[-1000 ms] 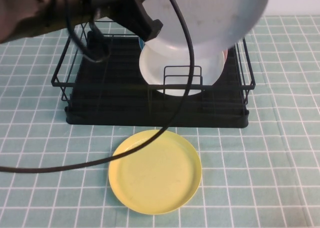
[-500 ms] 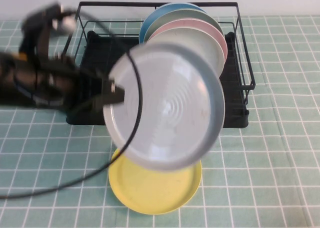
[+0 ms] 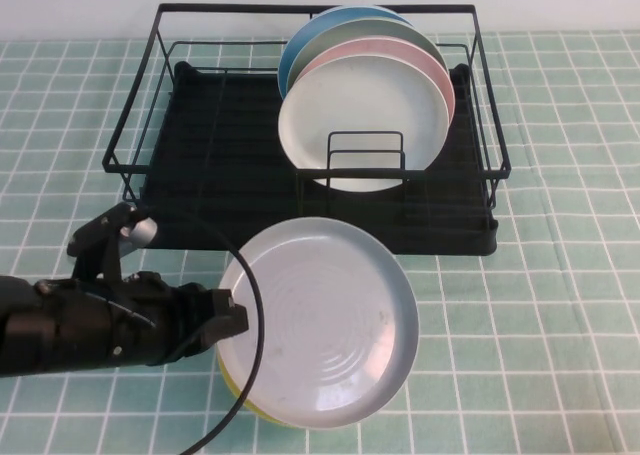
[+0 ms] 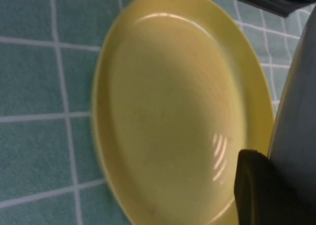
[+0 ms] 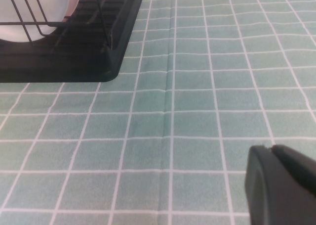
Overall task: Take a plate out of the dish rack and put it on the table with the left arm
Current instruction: Place the plate from the table
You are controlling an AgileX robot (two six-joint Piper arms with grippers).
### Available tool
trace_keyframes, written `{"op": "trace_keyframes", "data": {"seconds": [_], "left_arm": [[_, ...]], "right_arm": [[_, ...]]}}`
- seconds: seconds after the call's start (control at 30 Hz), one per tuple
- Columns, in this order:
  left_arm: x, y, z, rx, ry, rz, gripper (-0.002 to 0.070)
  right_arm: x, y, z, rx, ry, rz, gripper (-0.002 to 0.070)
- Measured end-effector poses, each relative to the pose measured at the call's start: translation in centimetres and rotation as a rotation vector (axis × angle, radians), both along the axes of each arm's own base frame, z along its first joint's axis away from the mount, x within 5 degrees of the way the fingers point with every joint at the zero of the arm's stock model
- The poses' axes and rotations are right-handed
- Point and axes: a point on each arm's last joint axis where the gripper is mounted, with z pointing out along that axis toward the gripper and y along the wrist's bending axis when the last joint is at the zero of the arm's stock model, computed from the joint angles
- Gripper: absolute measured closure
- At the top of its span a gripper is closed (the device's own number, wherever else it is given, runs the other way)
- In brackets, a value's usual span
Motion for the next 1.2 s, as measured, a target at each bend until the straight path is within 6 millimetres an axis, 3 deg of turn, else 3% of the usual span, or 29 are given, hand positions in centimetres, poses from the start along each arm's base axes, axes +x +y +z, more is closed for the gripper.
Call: {"op": "trace_keyframes", "data": {"seconds": [0.37,0.47,0.7,0.87,1.07,1.2], "left_arm": [[1.8,-0.2,-3.2,0.042,0.029,0.017,0.0587],[2.0,-0.2,-3.3,0.050,0.005,0.022,0.0523],[2.2,-0.1,-3.4,0.071,-0.020,0.010,0.0295],[2.1,-0.1,-3.3,0.083,-0.043,-0.018,0.0242],[1.7,0.1,0.9,0.136,-0.248,-0.099,0.0248],[0.1,1.1,4.5,0.238,-0.450,-0.147,0.0392]], "right_arm": [[0.0,0.0,0.0,0.000,0.000,0.000,0.0694],[0.0,0.0,0.0,0.000,0.000,0.000,0.0694],[0.0,0.0,0.0,0.000,0.000,0.000,0.0694],[0.0,0.0,0.0,0.000,0.000,0.000,0.0694],[0.0,0.0,0.0,0.000,0.000,0.000,0.0694],[0.0,0.0,0.0,0.000,0.000,0.000,0.0694]]}}
